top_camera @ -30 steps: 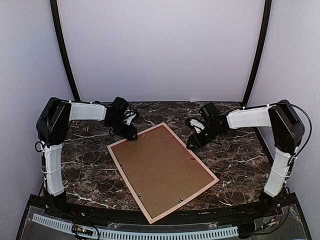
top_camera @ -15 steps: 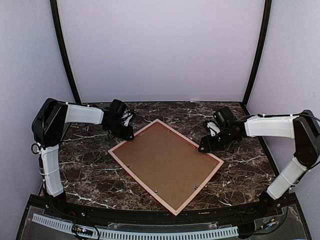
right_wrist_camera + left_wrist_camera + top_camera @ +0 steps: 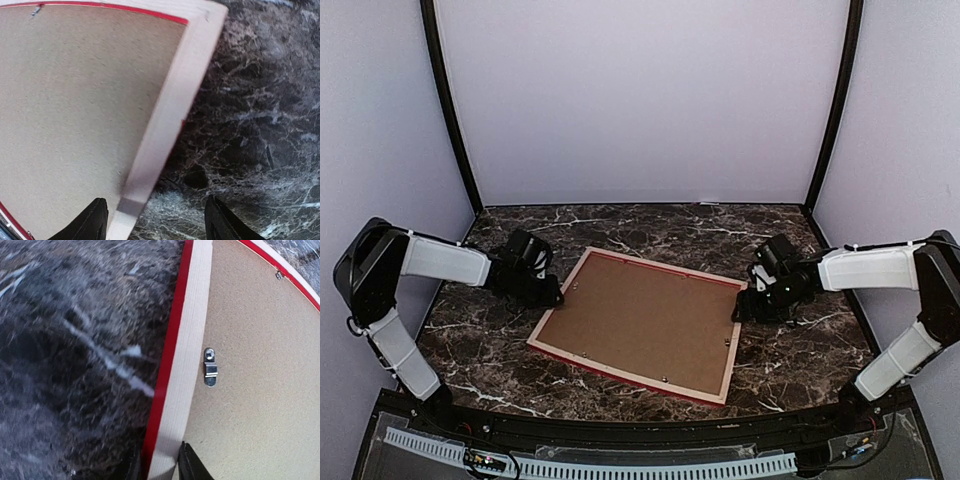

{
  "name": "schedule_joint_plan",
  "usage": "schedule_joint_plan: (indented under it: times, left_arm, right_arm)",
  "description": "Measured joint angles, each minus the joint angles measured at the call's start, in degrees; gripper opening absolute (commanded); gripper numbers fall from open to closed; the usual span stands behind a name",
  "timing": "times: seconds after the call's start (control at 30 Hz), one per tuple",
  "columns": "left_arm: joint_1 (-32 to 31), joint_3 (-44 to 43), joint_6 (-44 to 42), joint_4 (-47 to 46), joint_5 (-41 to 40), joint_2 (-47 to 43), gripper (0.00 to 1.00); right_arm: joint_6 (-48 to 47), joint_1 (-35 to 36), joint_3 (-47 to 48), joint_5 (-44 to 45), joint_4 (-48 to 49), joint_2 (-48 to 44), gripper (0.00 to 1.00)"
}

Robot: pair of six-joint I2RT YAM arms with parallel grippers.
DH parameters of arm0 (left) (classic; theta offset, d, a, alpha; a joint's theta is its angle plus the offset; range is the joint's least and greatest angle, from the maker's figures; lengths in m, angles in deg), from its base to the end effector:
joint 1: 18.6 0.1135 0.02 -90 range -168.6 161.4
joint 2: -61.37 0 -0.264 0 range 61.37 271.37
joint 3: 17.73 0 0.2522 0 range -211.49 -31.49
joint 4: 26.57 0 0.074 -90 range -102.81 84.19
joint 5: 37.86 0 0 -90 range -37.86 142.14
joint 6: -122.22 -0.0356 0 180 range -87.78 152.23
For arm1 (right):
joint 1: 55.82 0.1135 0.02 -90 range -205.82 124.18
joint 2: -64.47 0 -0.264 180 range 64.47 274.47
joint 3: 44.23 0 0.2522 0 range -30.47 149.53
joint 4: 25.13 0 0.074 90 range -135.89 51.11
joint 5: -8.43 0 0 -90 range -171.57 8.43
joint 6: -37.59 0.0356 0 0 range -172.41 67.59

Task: Put the photo into the frame
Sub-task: Rotate the photo frame at the center of the board, then press the fastener onto the backboard.

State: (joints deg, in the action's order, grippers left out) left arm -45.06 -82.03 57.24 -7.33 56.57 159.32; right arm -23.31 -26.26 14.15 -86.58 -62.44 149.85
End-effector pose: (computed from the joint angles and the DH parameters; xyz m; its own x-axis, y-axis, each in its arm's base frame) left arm 0.2965 -0.1506 0.1479 -0.8525 -0.0467 -0.5207 0.1384 0.9403 -0.3110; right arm 0.2341 0.1363 0.1635 -0.9399 0.0239 -0.3405 -0.0770 0.9570 0.2796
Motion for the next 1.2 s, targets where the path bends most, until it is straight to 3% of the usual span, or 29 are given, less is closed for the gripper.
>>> schedule_joint_plan:
  times: [0.2,0.43,0.7,0.9,1.2]
  left_arm:
    - [-4.1,9.1,7.8,-1.1,-0.5,-7.8,0.4]
    - [-13.0,14.4,14.2,-1.3,-0.7,-13.4,0.48]
    - [-17.2,18.1,19.0,2.1,-0.6,-19.8,0.63]
    - [-17.5,17.4,17.4,7.1,-3.8,-25.0,0.81]
    - [-16.3,7.9,8.9,11.6,-8.6,-19.4,0.87]
  right_arm:
    - [1.7,0.0,-1.9,-0.2,1.6,0.5,0.62]
    - [0.9,-0.3,-0.9,0.3,4.6,3.0,0.5]
    - [-3.1,-2.6,1.4,0.3,5.0,5.4,0.27]
    - [-6.6,-3.1,2.7,0.9,3.4,5.9,0.15]
    - [-8.3,-3.2,3.0,1.6,3.3,5.9,0.08]
